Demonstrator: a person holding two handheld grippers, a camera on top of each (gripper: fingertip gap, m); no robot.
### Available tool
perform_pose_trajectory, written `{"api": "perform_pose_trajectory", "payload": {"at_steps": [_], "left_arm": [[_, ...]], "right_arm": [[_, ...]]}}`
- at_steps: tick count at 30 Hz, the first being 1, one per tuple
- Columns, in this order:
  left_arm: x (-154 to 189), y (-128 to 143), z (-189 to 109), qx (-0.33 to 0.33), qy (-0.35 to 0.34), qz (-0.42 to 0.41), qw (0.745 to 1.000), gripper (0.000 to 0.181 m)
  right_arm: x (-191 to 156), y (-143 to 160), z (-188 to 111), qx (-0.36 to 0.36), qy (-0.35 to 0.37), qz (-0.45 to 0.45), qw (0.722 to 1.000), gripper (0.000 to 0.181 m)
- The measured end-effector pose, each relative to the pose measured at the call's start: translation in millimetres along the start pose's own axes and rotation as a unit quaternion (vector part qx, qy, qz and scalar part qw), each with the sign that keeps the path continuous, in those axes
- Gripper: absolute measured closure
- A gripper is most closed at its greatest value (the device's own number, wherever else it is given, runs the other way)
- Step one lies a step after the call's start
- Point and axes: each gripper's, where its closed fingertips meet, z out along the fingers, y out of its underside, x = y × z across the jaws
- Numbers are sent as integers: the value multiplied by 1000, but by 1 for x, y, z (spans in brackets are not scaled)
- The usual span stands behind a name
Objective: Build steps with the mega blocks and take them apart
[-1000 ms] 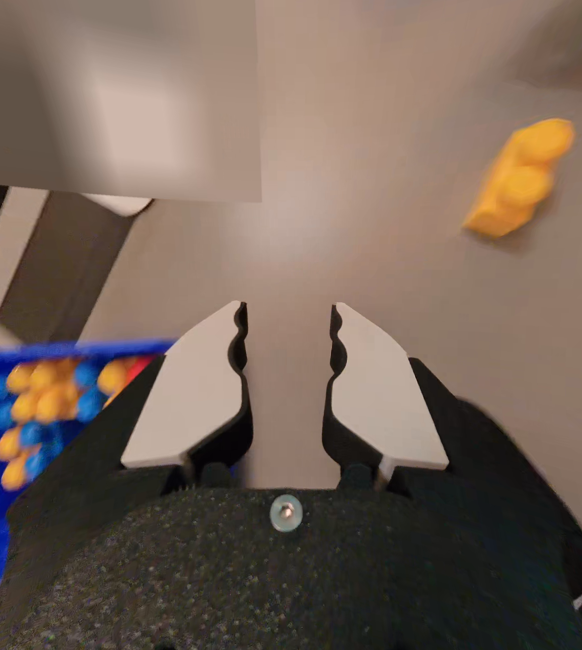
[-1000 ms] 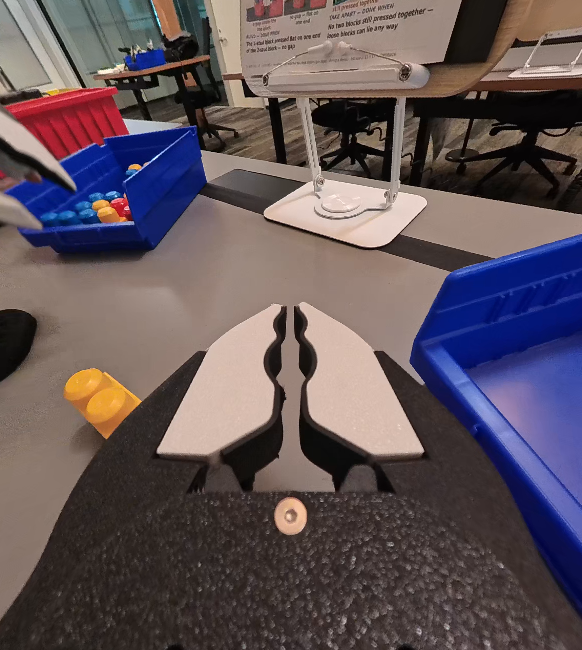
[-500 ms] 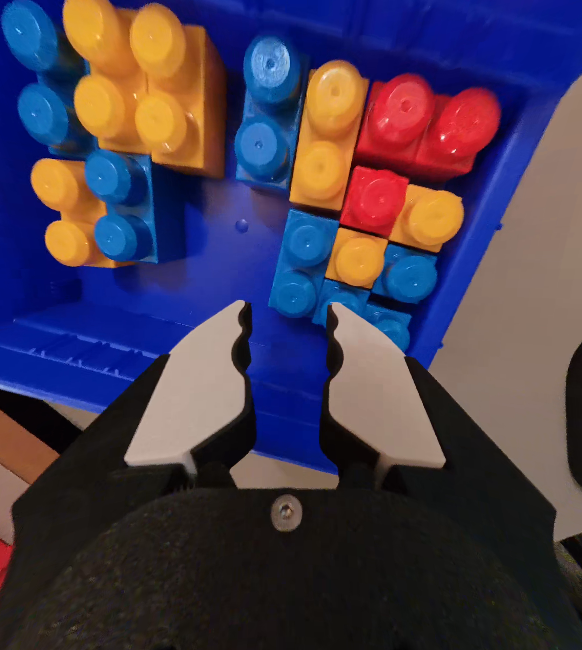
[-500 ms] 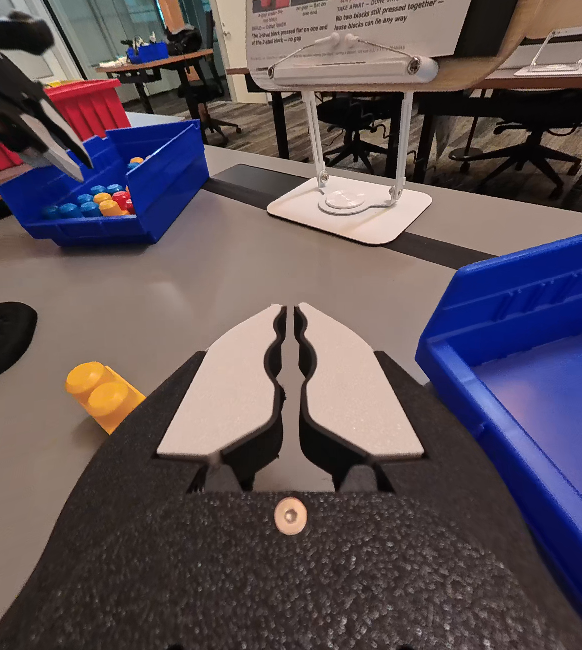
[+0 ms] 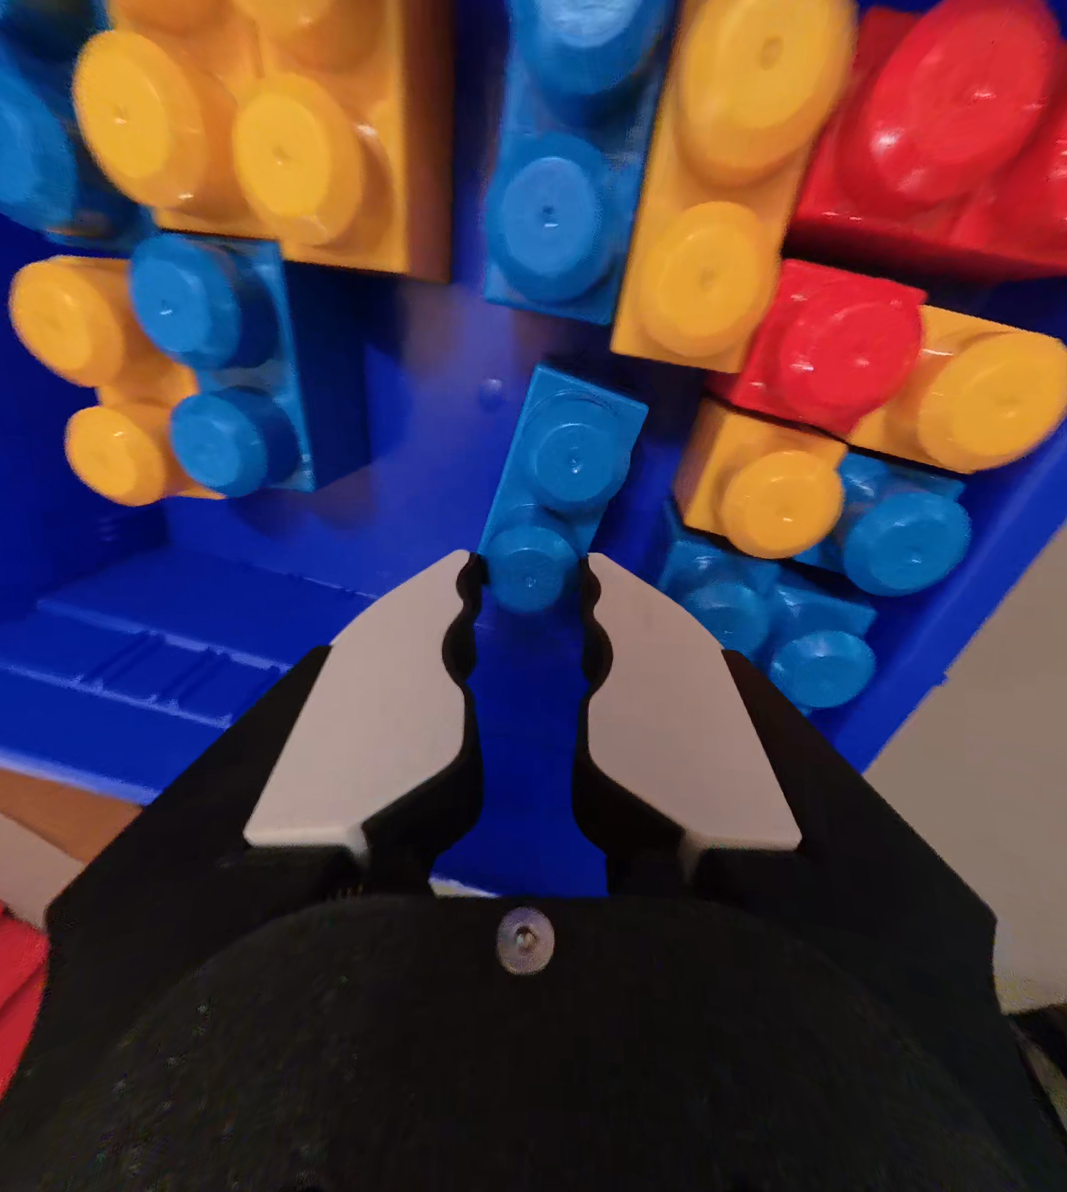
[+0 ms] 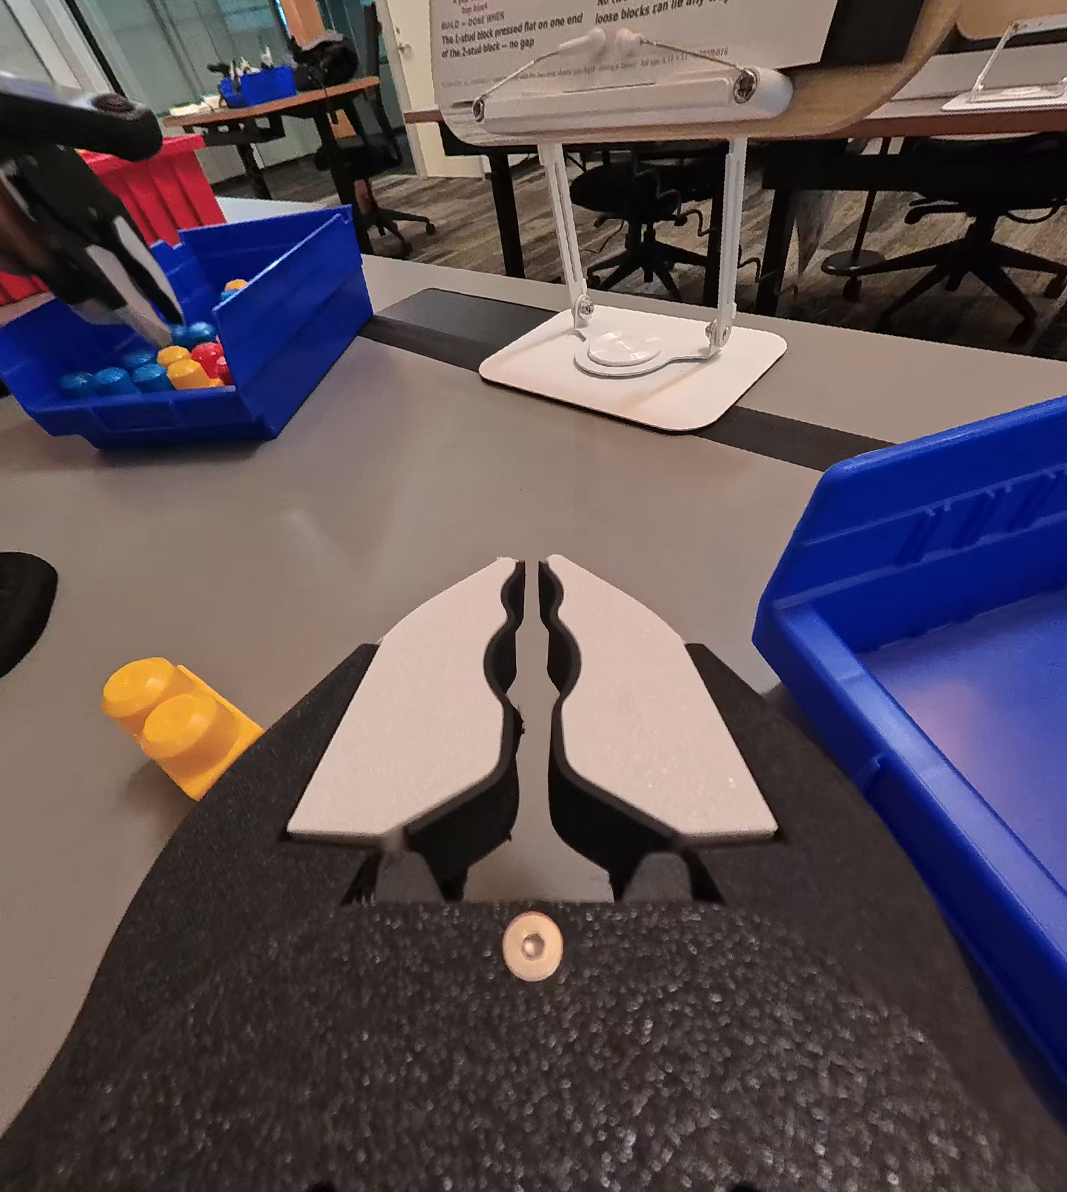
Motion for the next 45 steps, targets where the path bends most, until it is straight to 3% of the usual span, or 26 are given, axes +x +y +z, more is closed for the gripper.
{"api": "perform_pose_trajectory", "payload": {"at_steps": [1, 5, 8, 11, 17, 22, 26, 29, 33, 36, 39, 45], "left_arm": [[-7, 0, 0, 0, -16, -8, 1000, 152], [-27, 1, -4, 15, -68, -28, 997, 150], [-25, 3, -9, 20, -68, -24, 997, 147], [-7, 1, -19, 40, -26, -10, 999, 153], [43, 7, -31, 39, 93, 29, 994, 142], [52, 9, -16, 14, 99, 41, 994, 144], [42, 4, -10, 6, 64, 41, 997, 152], [33, -2, -26, 21, 31, 47, 998, 153], [40, -19, -73, 57, -3, 67, 996, 153], [69, -39, -106, 80, -22, 108, 991, 153], [120, -62, -123, 90, -12, 163, 982, 153], [240, -96, -106, 93, 46, 270, 957, 153]], "right_arm": [[0, 0, 0, 0, 0, 1, 1000, 178], [0, 1, 1, -2, 0, 0, 1000, 178], [0, 2, 1, -4, -2, 0, 1000, 178], [-1, 3, 1, -5, -2, 0, 1000, 178], [-2, 3, 2, -7, -4, -2, 1000, 178], [-2, 4, 2, -8, -4, -2, 1000, 178], [-1, 4, 2, -9, -2, -1, 1000, 178], [0, 4, 1, -8, -1, 0, 1000, 178], [0, 3, 1, -7, -3, -1, 1000, 178], [-1, 4, 2, -10, -4, -4, 1000, 178], [-2, 5, 2, -12, -5, -4, 1000, 178], [-3, 5, 2, -13, -6, -10, 1000, 178]]}}
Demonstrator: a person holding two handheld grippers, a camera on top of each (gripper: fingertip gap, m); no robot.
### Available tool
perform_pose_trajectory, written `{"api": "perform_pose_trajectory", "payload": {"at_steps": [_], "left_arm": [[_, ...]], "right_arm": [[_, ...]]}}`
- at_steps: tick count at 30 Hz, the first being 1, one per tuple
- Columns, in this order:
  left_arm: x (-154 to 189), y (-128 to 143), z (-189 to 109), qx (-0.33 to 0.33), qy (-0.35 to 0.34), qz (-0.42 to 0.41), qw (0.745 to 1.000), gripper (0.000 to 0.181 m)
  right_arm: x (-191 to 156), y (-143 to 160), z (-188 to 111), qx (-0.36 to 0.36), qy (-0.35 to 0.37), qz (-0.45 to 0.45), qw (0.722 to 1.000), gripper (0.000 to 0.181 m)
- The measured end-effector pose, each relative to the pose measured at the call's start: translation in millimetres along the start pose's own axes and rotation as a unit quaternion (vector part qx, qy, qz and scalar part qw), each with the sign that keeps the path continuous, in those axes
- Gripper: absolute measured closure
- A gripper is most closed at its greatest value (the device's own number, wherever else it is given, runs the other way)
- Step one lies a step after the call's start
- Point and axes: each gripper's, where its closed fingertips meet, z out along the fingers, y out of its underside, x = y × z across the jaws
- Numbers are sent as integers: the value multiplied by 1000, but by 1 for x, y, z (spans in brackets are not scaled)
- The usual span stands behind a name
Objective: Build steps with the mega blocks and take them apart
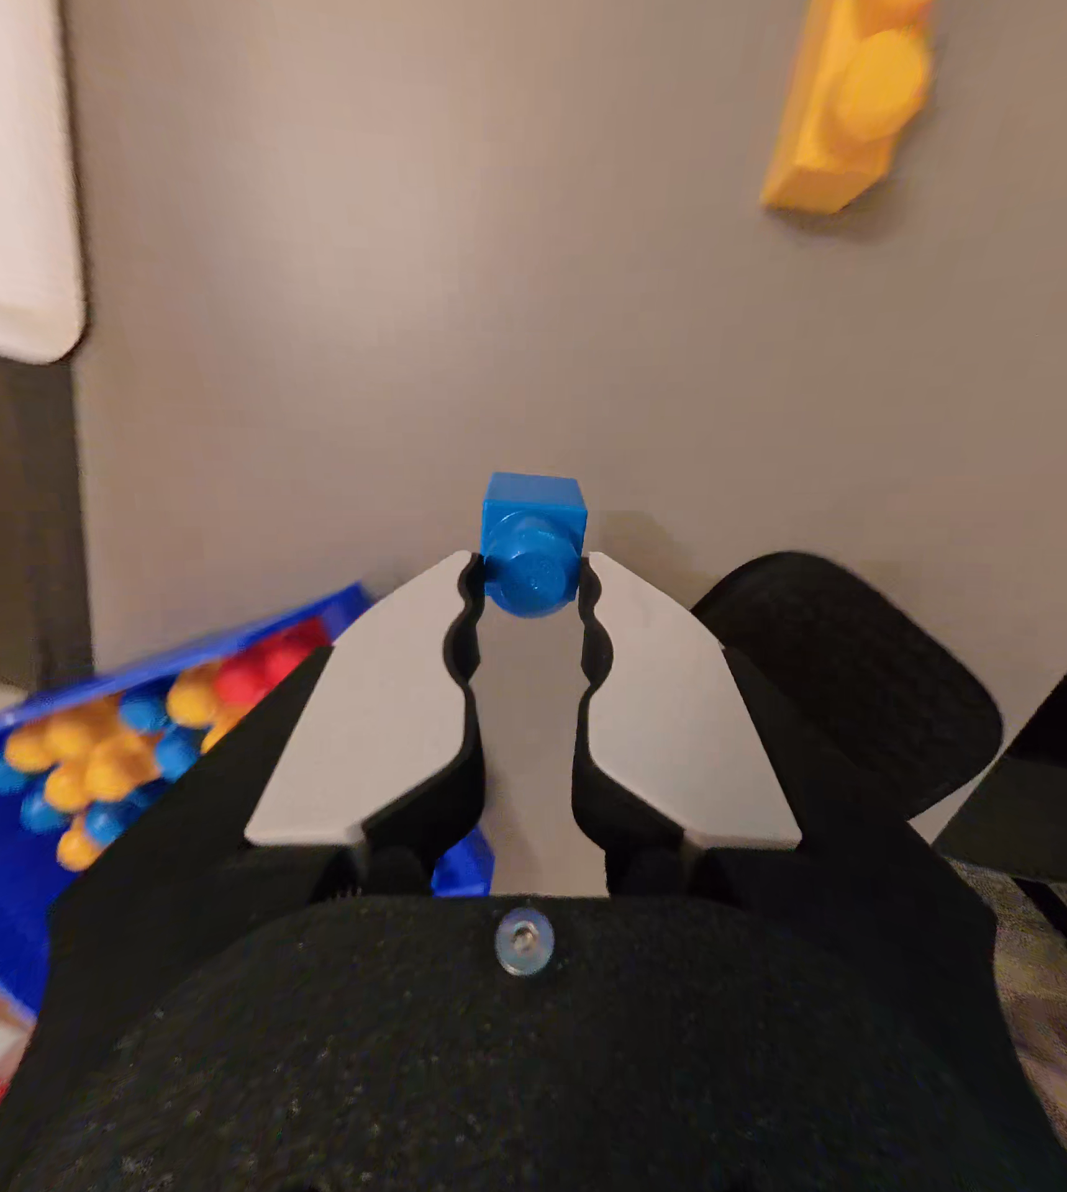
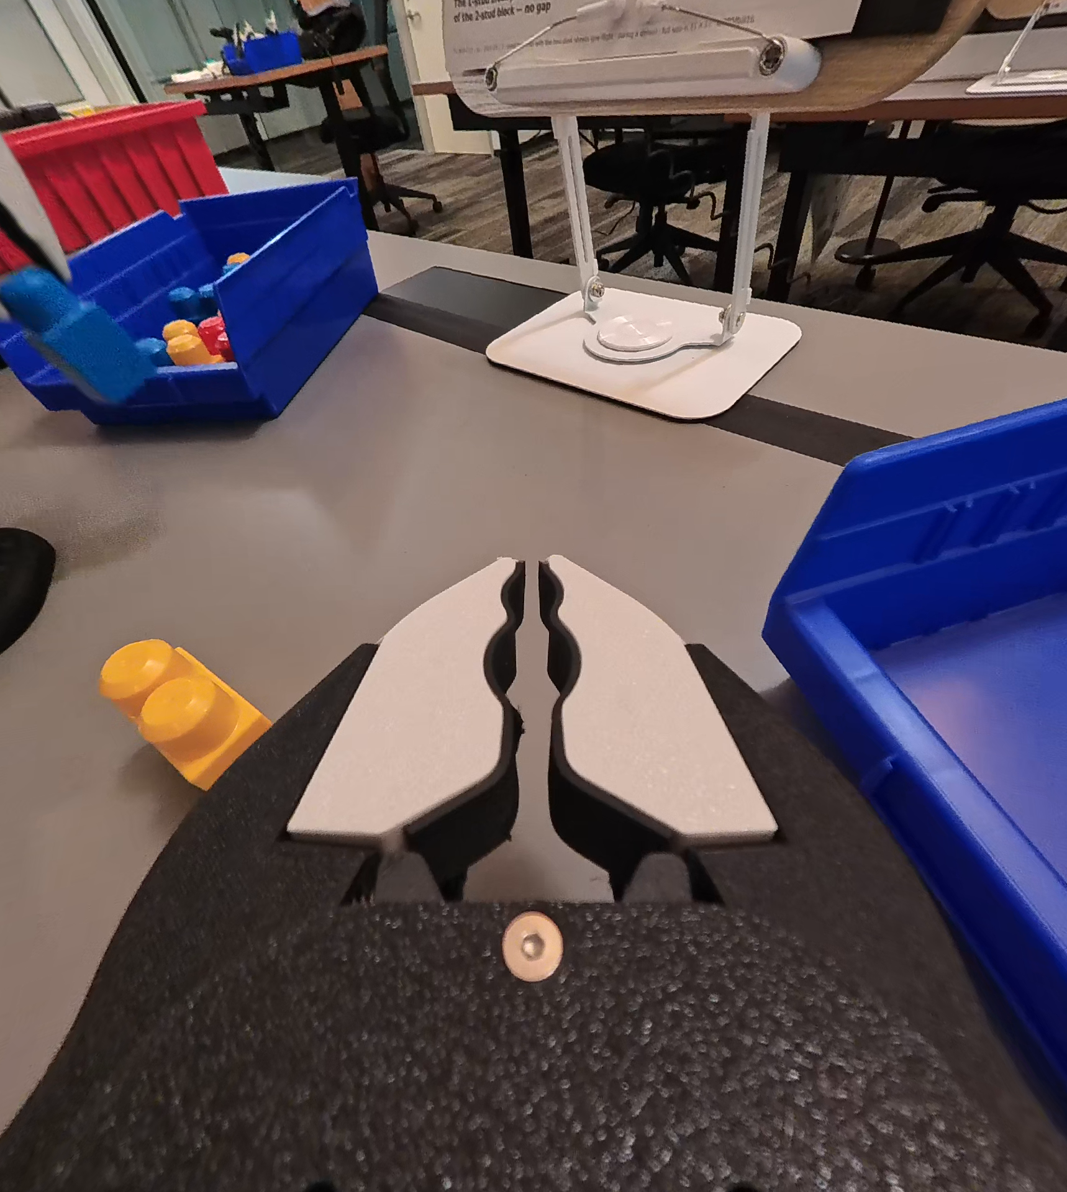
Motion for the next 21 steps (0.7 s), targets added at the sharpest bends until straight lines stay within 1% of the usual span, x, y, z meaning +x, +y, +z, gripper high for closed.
{"api": "perform_pose_trajectory", "payload": {"at_steps": [3, 6, 10, 14, 17, 20, 21], "left_arm": [[30, -23, 28, 0, 38, 25, 999, 153], [48, -39, 53, 4, 65, 36, 997, 153], [60, -50, 77, 17, 84, 34, 996, 153], [60, -55, 97, 35, 67, 40, 996, 152], [56, -63, 98, 89, 43, 33, 995, 144], [52, -75, 85, 185, 22, 10, 982, 136], [49, -79, 79, 223, 12, 2, 975, 135]], "right_arm": [[-1, 0, 0, -1, 0, -5, 1000, 178], [-3, 1, 1, -4, -2, -8, 1000, 178], [-4, 1, 1, -4, -5, -12, 1000, 178], [-9, 2, 2, -8, -16, -22, 1000, 177], [-21, 1, 2, -4, -44, -42, 998, 175], [-42, 10, 2, -40, -98, -85, 991, 168], [-53, 16, 1, -63, -130, -108, 984, 164]]}}
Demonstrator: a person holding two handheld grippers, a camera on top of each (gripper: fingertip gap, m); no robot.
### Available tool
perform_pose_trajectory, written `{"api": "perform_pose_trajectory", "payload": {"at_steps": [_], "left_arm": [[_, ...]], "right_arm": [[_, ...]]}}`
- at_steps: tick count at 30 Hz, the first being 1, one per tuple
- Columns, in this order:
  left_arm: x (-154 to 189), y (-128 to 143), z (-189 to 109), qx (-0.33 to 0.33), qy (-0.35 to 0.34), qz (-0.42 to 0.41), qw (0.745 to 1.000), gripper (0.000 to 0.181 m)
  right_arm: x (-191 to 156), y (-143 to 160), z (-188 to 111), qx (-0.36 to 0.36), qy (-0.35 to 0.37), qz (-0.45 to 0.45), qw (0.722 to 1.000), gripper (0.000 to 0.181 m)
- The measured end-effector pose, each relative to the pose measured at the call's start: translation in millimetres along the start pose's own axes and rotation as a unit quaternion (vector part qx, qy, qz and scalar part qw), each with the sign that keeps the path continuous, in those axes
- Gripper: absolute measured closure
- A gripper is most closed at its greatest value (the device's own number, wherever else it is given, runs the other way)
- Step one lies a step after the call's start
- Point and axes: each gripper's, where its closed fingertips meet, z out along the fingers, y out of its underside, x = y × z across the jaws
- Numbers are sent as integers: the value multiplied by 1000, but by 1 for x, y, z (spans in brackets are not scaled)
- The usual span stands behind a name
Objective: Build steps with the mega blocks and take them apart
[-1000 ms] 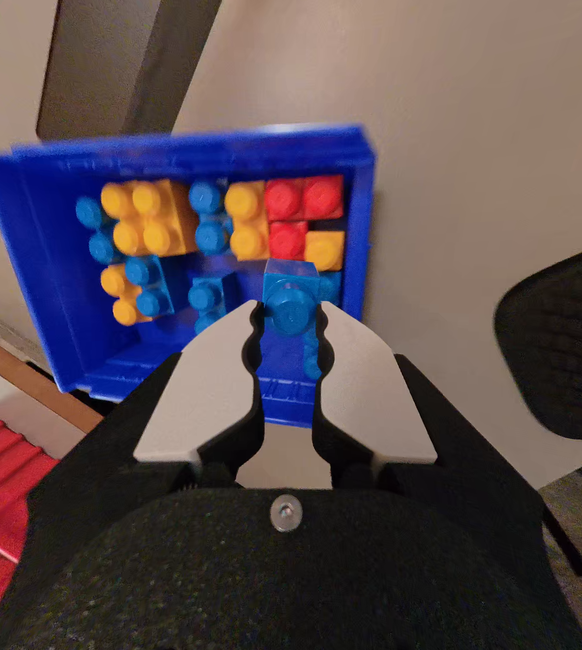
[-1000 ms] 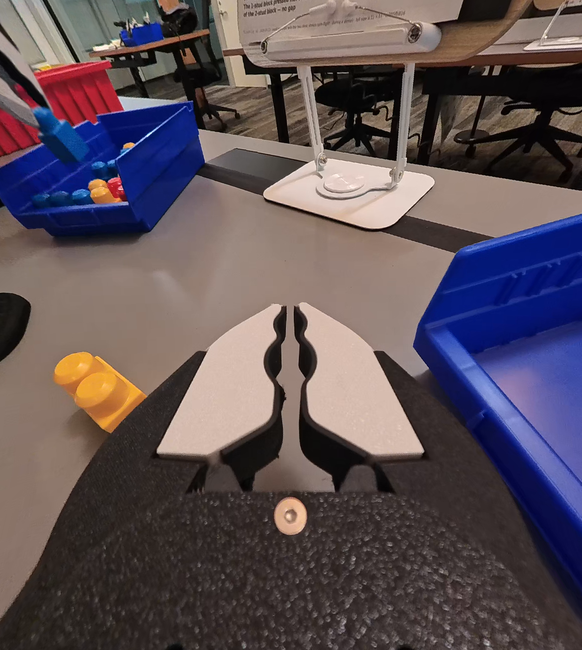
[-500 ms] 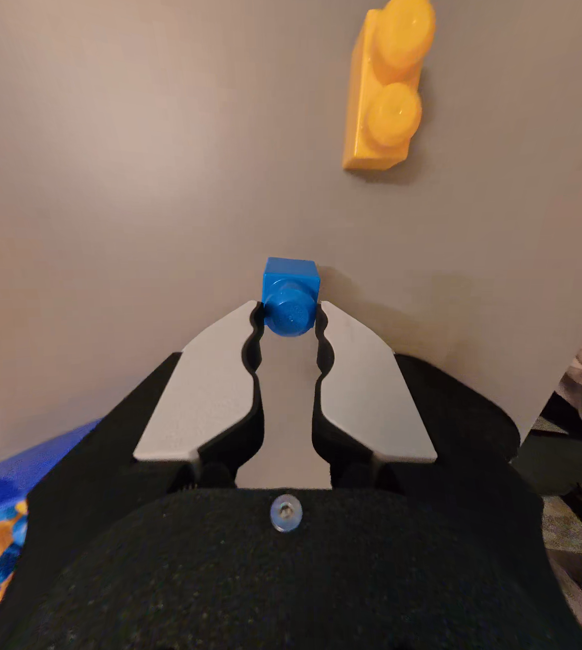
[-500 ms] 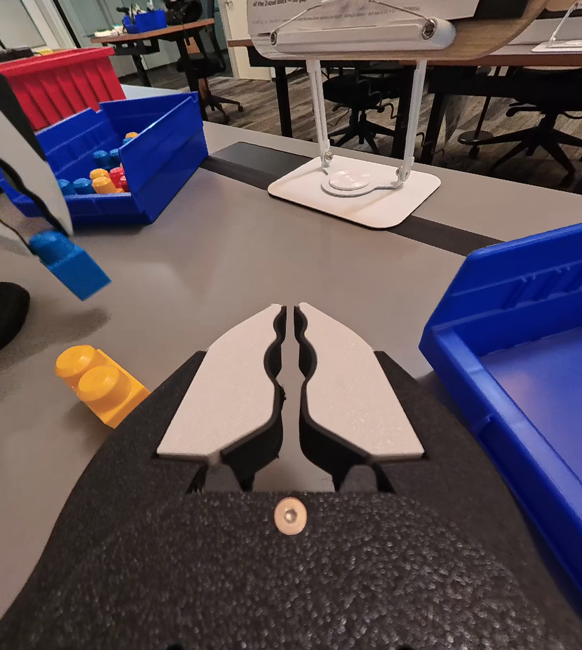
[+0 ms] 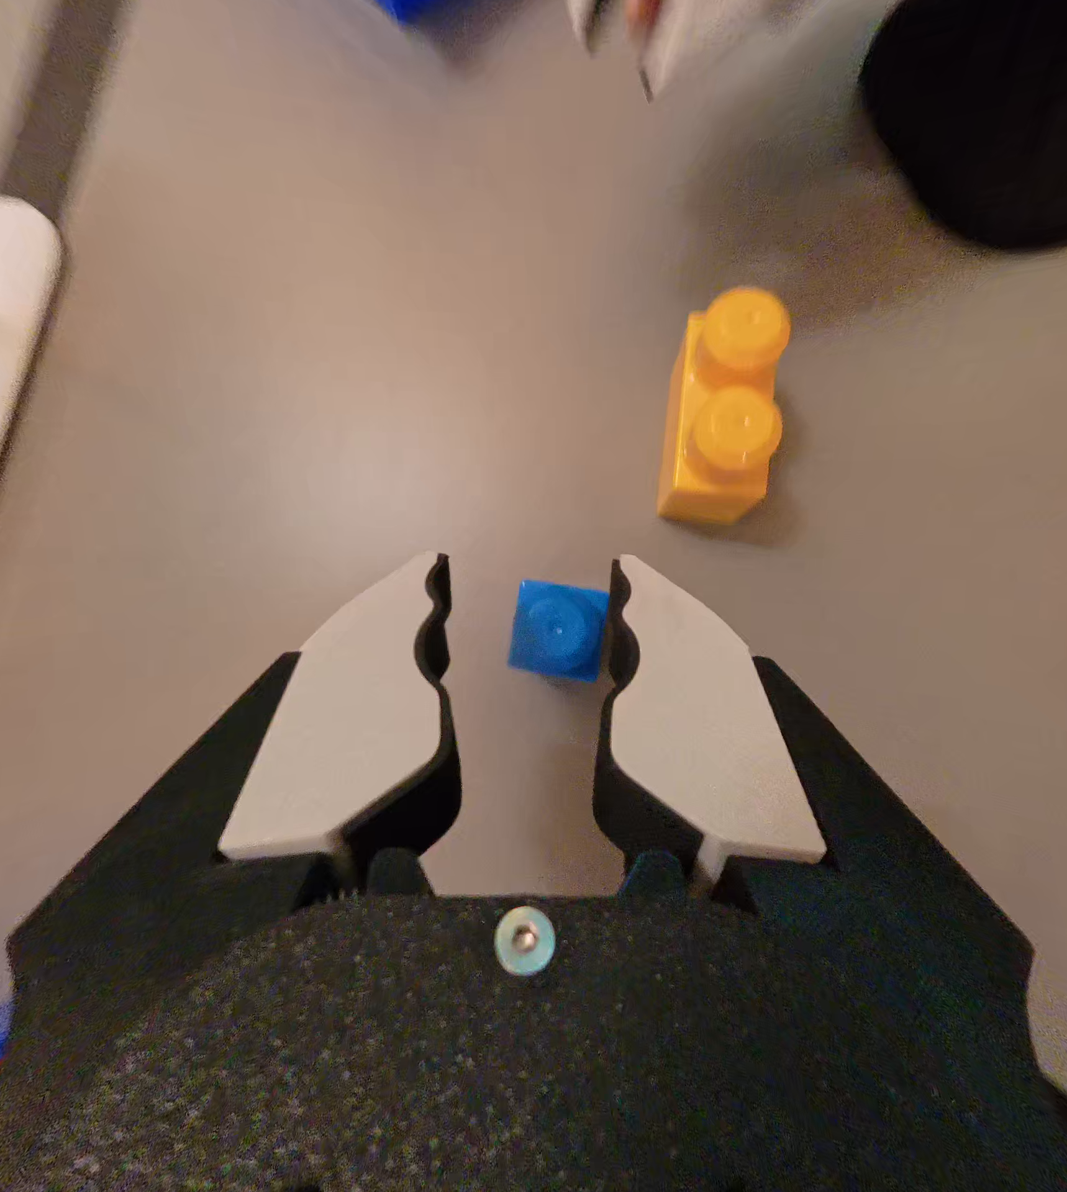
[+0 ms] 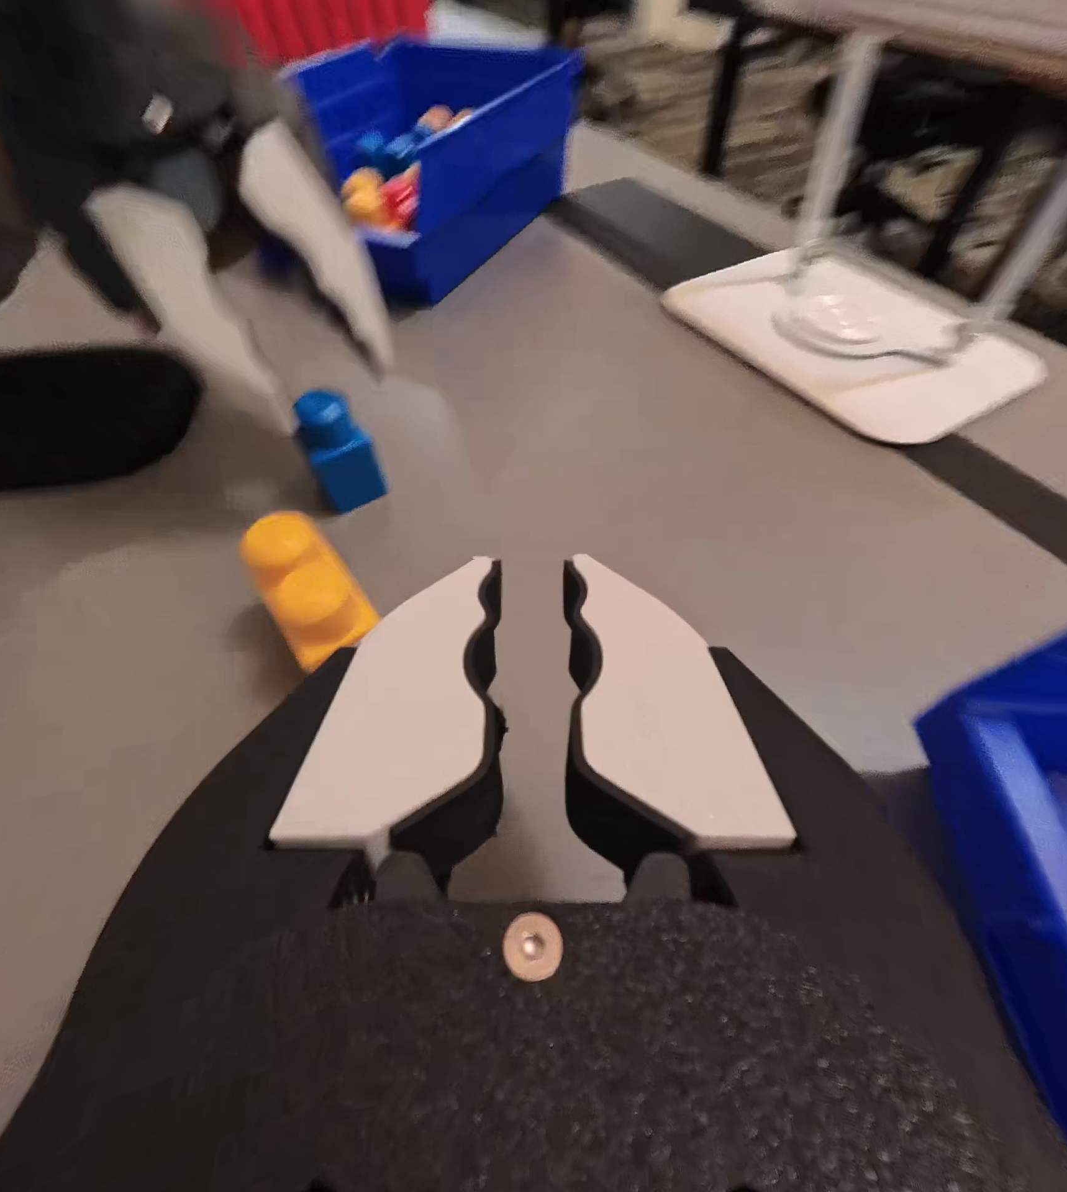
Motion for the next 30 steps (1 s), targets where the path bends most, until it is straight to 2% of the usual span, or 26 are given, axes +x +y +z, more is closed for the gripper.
{"api": "perform_pose_trajectory", "payload": {"at_steps": [2, 6, 10, 13, 15, 17, 18, 20, 23, 26, 28, 30], "left_arm": [[-3, -13, -9, 83, -24, -10, 996, 132], [-13, -24, -28, 211, -86, -28, 973, 132], [-17, -26, -43, 295, -102, -67, 948, 133], [-17, -25, -52, 342, -96, -81, 931, 132], [-17, -23, -58, 366, -87, -90, 922, 130], [-15, -23, -64, 389, -72, -98, 913, 129], [-13, -24, -68, 402, -64, -100, 908, 128], [-7, -26, -74, 425, -53, -97, 898, 128], [2, -31, -79, 445, -45, -88, 890, 127], [15, -42, -82, 460, -32, -77, 884, 127], [24, -50, -85, 472, -19, -72, 878, 127], [33, -59, -90, 487, -5, -69, 871, 127]], "right_arm": [[-25, 11, 4, -63, -63, -56, 994, 155], [-71, 19, 3, -167, -160, -151, 961, 138], [-83, 31, 16, -273, -163, -232, 919, 132], [-84, 49, 31, -334, -168, -261, 890, 131], [-86, 56, 42, -343, -173, -266, 884, 146], [-90, 55, 45, -334, -185, -259, 887, 146], [-92, 50, 46, -318, -188, -253, 894, 146], [-98, 27, 48, -239, -204, -220, 923, 147], [-96, -37, 43, -41, -200, -144, 968, 147], [-93, -87, 23, 123, -212, -65, 967, 147], [-95, -103, 16, 184, -226, -31, 956, 147], [-102, -109, 11, 216, -257, -7, 942, 147]]}}
